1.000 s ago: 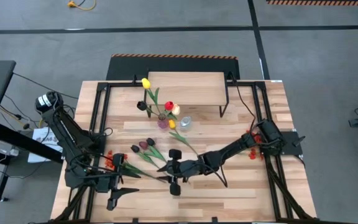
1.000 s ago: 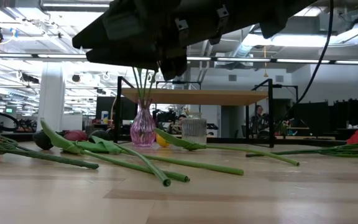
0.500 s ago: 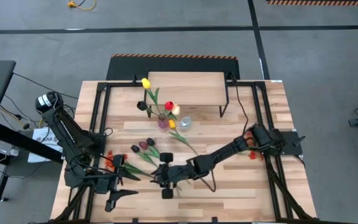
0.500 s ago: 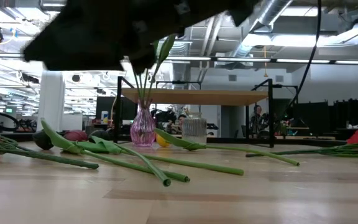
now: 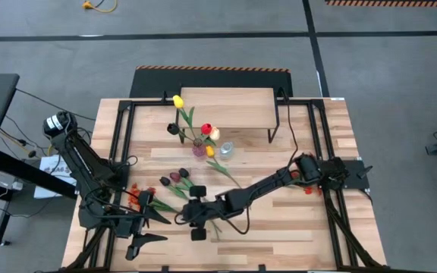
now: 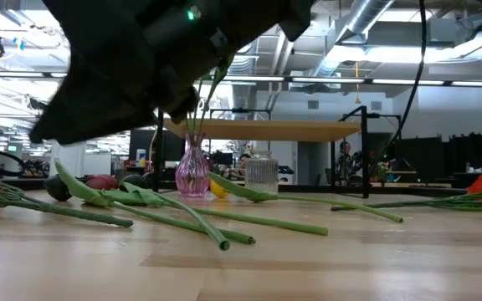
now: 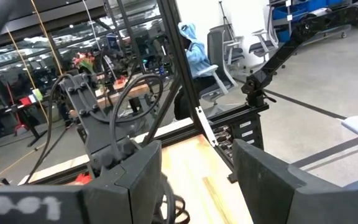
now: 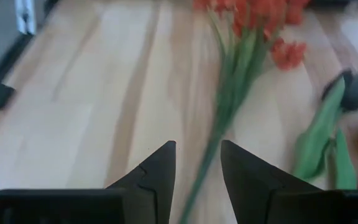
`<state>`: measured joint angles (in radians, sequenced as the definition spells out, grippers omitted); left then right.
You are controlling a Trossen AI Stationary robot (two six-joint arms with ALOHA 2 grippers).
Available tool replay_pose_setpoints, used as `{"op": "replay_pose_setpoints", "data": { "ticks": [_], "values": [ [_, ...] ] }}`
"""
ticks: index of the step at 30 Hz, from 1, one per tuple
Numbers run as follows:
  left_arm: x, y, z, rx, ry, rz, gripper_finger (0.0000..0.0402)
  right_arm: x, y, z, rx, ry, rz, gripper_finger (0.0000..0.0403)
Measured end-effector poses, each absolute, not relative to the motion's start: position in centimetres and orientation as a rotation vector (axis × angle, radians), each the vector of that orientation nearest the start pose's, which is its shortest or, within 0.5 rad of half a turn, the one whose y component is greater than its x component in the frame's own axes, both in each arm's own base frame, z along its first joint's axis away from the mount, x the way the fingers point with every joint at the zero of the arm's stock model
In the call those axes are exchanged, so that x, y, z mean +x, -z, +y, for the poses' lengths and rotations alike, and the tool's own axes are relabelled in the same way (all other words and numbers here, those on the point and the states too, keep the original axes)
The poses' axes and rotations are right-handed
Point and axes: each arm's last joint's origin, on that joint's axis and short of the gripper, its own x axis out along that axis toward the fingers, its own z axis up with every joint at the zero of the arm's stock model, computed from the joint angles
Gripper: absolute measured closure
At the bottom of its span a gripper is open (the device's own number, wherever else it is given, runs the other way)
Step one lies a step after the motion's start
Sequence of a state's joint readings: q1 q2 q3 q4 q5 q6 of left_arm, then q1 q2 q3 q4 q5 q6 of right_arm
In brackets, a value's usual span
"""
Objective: Pick and place flowers into a vace then onto a shelf
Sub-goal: Put the bottom orange flowers into the violet vase
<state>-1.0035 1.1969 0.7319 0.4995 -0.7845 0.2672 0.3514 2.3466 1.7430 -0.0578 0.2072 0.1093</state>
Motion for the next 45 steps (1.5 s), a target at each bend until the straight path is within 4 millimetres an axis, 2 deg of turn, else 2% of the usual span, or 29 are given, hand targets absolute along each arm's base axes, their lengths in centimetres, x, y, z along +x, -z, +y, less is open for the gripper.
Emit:
{"op": "replay_pose_setpoints", "data": {
  "ticks": [14, 34, 45],
  "values": [
    [15.6, -29.7, -20.6, 0.232, 0.215, -0.056, 0.0214, 48.4, -13.8, 16.6, -0.051, -0.075, 0.710, 0.0282],
    [15.6, -29.7, -20.7, 0.228, 0.233, -0.062, 0.0214, 47.2, -13.4, 17.7, -0.113, -0.037, 0.796, 0.0282],
    [15.6, -29.7, -20.7, 0.228, 0.232, -0.062, 0.0214, 47.6, -13.8, 17.9, -0.075, -0.044, 0.742, 0.0282]
  ]
}}
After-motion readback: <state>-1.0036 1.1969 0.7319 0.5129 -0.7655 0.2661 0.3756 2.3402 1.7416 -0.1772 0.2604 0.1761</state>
